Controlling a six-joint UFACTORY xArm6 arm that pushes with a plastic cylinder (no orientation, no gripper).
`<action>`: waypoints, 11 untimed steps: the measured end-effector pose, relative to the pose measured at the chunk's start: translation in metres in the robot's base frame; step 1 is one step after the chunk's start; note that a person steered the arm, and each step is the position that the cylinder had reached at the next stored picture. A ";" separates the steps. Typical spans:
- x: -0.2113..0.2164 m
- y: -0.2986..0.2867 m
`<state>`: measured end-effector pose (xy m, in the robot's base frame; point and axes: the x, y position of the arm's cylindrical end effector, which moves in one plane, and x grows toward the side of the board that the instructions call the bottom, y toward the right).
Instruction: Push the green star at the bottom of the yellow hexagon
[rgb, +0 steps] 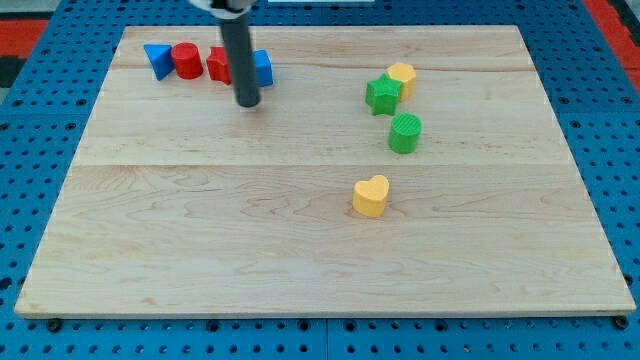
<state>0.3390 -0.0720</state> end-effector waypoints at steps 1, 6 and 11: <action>0.000 0.046; 0.000 0.169; 0.086 0.118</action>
